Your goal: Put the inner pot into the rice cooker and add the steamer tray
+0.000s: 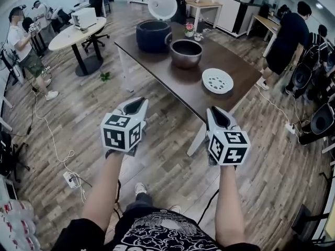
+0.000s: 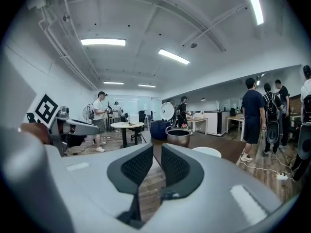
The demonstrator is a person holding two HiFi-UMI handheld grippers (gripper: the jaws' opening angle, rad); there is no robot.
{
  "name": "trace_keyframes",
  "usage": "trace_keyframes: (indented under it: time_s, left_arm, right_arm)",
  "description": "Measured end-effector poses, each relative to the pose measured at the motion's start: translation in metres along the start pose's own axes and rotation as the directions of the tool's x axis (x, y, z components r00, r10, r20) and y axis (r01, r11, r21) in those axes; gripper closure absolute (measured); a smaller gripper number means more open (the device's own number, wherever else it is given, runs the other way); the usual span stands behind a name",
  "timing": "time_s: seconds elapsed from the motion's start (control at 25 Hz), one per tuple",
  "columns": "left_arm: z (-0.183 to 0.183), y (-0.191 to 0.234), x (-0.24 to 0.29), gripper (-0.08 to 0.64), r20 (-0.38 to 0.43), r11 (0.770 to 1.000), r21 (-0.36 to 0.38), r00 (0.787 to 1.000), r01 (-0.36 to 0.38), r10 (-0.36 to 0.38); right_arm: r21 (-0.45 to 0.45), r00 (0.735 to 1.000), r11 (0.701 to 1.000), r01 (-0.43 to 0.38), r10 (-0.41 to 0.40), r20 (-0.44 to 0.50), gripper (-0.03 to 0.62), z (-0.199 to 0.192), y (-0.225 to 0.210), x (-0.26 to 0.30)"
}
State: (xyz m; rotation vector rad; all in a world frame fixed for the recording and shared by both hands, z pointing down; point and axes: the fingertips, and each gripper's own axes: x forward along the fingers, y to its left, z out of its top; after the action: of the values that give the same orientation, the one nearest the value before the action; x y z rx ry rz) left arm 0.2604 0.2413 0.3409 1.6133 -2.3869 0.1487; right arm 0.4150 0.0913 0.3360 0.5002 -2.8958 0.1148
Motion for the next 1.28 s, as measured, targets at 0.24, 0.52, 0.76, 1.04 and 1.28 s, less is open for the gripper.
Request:
trace_keyframes:
  time_s: [0.24, 0.52, 0.76, 1.04, 1.28]
  left_arm:
    - [0.007, 0.026, 0.025, 0.505, -0.014, 0.998, 0.005, 0.998, 0.057, -0.057]
    - [0.014, 0.066, 0.046, 0.455, -0.014, 0.993, 0.013, 0.993, 0.117, -0.117]
    - [0.017, 0.105, 0.055, 0.403, -0.02, 0.989, 0.012, 0.989, 0.146, -0.146]
    - [0.016, 0.138, 0.066, 0.317, -0.044, 0.983, 0.027, 0.982, 0.184, -0.183]
    - [0.024, 0.163, 0.071, 0.253, -0.02, 0.983, 0.029, 0.983, 0.182, -0.181]
  right_arm:
    - [0.014, 0.999, 0.999, 0.037, -0.037, -0.002, 0.531, 0.009, 0.008, 0.027]
    - [0.02, 0.995, 0.995, 0.102, -0.102, -0.014, 0.475, 0.015, 0.027, 0.06]
    - [0.032, 0.989, 0.989, 0.145, -0.145, -0.01, 0.395, 0.024, 0.046, 0.088]
    - [0.053, 0.985, 0.983, 0.173, -0.173, -0.015, 0.308, 0.027, 0.063, 0.115]
    - [0.075, 0.969, 0.966, 0.246, -0.245, -0.021, 0.182, 0.03, 0.056, 0.124]
